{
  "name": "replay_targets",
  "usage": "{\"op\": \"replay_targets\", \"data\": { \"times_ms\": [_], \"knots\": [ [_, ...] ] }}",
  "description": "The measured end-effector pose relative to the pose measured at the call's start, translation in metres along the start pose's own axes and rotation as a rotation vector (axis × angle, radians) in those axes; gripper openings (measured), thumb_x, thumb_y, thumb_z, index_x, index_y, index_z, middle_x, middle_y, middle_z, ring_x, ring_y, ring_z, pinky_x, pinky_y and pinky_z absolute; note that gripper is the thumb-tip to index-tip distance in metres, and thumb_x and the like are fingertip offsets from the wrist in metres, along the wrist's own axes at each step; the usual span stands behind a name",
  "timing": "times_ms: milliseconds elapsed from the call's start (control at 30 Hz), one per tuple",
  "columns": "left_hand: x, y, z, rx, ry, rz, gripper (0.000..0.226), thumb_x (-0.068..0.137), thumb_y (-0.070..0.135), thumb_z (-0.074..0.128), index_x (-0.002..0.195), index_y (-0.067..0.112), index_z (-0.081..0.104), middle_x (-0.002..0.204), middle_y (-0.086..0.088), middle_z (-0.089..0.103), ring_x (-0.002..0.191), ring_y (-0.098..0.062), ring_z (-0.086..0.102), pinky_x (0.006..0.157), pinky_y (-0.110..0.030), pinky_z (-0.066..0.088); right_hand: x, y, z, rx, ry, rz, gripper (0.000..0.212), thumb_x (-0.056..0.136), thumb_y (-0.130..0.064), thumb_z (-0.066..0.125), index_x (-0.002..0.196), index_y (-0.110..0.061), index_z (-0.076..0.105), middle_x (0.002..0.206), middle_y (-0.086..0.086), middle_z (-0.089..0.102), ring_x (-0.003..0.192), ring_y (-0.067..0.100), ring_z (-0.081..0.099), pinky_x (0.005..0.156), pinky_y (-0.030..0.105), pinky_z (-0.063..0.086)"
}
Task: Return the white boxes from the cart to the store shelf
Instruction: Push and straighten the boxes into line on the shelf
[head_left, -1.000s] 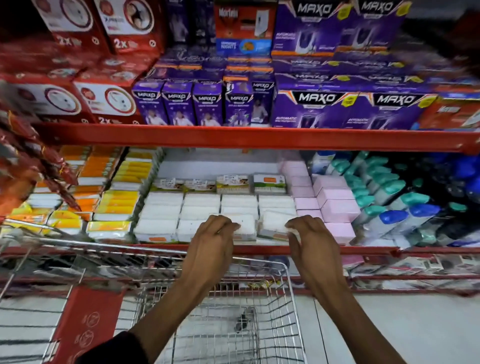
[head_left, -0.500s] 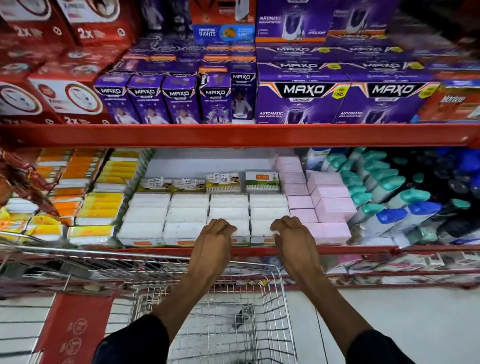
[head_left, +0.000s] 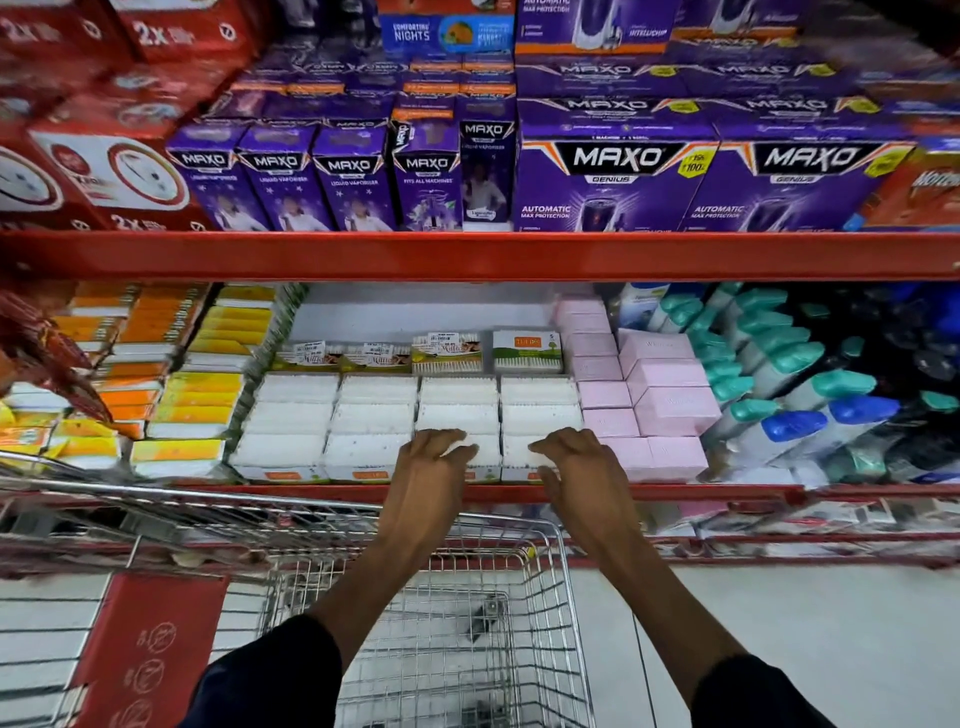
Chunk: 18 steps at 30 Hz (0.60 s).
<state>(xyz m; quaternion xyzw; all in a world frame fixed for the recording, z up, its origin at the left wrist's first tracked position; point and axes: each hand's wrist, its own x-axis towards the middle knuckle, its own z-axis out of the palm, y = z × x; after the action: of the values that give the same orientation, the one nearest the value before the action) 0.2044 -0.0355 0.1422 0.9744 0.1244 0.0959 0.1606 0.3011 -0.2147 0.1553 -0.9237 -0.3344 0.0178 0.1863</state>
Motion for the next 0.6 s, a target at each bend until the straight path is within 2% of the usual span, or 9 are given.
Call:
{"op": "replay_targets", "data": {
  "times_ms": [167, 433, 533, 600],
  "knots": [
    [0.000, 0.000, 0.003, -0.061, -0.007, 0.011, 0.041, 0.075, -0.009, 0.069, 0.109, 0.014, 0.076, 0.115, -0.008, 0.074, 0.110, -0.030, 0.062, 0.091, -0.049, 0.054, -0.001, 0.001, 0.002, 0.029, 0.021, 0.023, 0.030, 0.085, -0.005, 0.065, 0.106, -0.025, 0.070, 0.110, -0.003, 0.068, 0.103, 0.022, 0.059, 0.087, 0.038, 0.051],
    [-0.002, -0.005, 0.003, -0.094, 0.011, 0.061, 0.039, 0.080, -0.008, 0.069, 0.113, 0.012, 0.074, 0.119, -0.010, 0.073, 0.113, -0.031, 0.061, 0.092, -0.051, 0.054, -0.001, -0.002, 0.006, 0.045, 0.037, 0.052, 0.028, 0.084, -0.008, 0.065, 0.106, -0.024, 0.070, 0.110, -0.002, 0.068, 0.105, 0.022, 0.059, 0.088, 0.037, 0.049],
    [-0.012, -0.015, -0.007, -0.114, 0.064, 0.032, 0.035, 0.084, -0.005, 0.070, 0.116, 0.008, 0.072, 0.121, -0.012, 0.071, 0.117, -0.032, 0.060, 0.099, -0.050, 0.052, -0.001, -0.014, 0.010, 0.066, 0.064, 0.049, 0.031, 0.084, -0.010, 0.065, 0.112, -0.022, 0.069, 0.111, -0.002, 0.067, 0.107, 0.023, 0.058, 0.099, 0.041, 0.044],
    [-0.021, -0.028, -0.017, -0.121, 0.112, -0.042, 0.033, 0.086, -0.002, 0.068, 0.118, 0.007, 0.070, 0.121, -0.012, 0.069, 0.117, -0.030, 0.058, 0.100, -0.046, 0.051, 0.001, -0.031, 0.014, 0.111, 0.064, 0.005, 0.032, 0.086, -0.008, 0.063, 0.115, -0.020, 0.069, 0.113, -0.002, 0.067, 0.108, 0.021, 0.057, 0.102, 0.039, 0.041]
  ]
}}
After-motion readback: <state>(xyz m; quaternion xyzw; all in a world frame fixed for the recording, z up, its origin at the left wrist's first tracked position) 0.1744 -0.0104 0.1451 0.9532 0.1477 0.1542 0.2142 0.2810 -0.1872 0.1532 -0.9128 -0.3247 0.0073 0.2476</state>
